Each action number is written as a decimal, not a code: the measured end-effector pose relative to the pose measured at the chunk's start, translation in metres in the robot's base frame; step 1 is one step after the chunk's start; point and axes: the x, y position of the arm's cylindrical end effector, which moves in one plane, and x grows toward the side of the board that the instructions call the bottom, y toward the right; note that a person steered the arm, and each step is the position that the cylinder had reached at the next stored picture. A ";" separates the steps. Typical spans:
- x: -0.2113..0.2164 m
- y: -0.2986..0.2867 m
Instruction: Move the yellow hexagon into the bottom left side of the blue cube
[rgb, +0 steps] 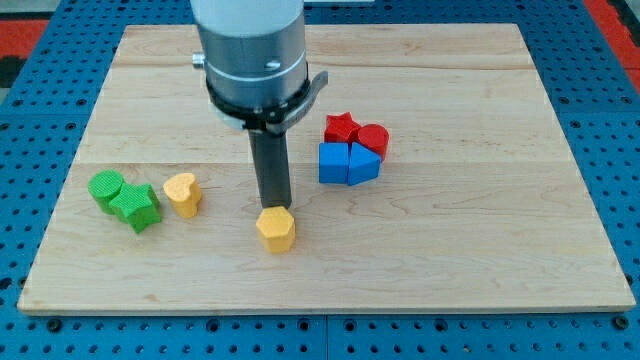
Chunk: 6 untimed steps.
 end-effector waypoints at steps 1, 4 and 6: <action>0.017 -0.016; 0.082 -0.017; 0.046 0.008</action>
